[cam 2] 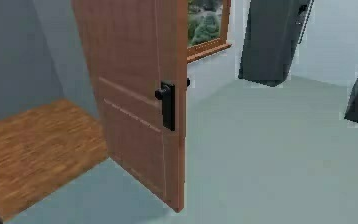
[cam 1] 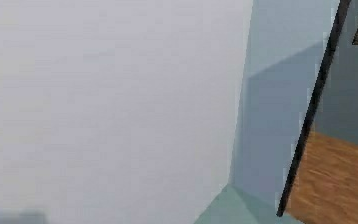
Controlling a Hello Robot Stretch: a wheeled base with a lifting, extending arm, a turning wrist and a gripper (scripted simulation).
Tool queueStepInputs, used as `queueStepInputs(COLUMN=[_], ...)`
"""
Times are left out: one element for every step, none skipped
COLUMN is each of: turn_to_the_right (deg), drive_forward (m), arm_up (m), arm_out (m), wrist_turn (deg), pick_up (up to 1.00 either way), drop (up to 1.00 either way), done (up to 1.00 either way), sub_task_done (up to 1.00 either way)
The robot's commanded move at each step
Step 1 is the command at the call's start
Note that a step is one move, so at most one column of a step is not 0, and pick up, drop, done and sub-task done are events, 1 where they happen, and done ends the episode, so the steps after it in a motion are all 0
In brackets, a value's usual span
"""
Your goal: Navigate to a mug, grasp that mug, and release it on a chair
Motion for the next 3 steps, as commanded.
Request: queueStepInputs(turn_to_the_right=[45.0,0.0,3.0], drive_forward=[0.0,1.0,0.0], arm_up=[0.0,0.0,0.0], arm_out=[0.0,0.0,0.0], wrist_turn=[0.0,0.0,0.0], pick_up=[0.0,0.0,0.0], drop=[0.0,0.0,0.0], done=[0.0,0.0,0.0], sub_task_done=[0.0,0.0,0.0])
